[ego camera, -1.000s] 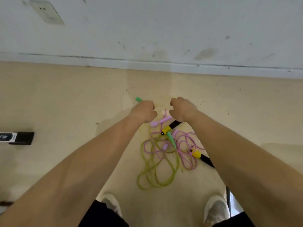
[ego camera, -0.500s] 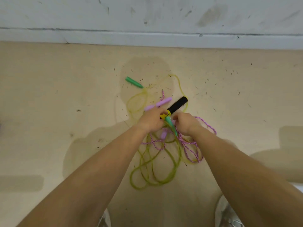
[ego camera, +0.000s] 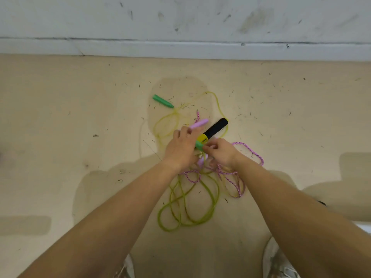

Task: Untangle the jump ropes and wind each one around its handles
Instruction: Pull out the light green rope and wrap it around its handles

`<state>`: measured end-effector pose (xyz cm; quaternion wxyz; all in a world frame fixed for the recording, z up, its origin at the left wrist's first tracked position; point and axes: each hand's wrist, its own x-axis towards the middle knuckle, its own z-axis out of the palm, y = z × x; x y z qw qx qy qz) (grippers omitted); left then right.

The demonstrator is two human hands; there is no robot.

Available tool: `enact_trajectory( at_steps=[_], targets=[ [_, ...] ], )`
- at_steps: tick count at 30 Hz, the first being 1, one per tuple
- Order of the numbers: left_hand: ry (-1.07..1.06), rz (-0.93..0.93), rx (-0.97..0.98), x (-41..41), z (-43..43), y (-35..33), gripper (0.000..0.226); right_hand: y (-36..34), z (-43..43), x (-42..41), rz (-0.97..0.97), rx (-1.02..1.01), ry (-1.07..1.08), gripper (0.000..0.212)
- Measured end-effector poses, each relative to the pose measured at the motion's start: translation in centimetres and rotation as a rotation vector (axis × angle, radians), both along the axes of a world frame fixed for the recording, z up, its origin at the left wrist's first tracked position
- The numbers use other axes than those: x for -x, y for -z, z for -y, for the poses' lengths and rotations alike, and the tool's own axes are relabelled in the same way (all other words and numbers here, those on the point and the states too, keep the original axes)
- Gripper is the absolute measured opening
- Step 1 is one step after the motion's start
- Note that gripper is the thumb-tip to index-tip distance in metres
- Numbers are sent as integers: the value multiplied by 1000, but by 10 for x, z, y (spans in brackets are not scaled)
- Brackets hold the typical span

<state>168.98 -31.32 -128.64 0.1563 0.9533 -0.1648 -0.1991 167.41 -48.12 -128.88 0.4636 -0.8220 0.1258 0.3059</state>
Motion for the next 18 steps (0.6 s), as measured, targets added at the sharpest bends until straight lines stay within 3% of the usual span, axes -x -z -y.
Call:
enact_trajectory(
  at_steps=[4, 10, 12, 14, 16, 18],
  targets=[
    [213, 61, -31, -7, 12, -58, 65, -63, 1, -9, -9, -137, 92, 31],
    [179, 130, -26, -12, -4, -155, 31, -147, 1, 2, 93, -125, 90, 36],
    [87, 135, -11, -10, -22, -188, 26, -171, 6, 10, 132, -91, 54, 37],
    [-81, 139, 101, -7, -43, -217, 22, -189, 19, 21, 158, 104, -98, 39],
    [-330, 92, 356, -6, -62, -242, 22, -201, 34, 35, 121, 353, -252, 30],
    [-533, 8, 569, -2, -79, -266, 24, -215, 47, 49, 77, 443, -278, 25]
  ],
)
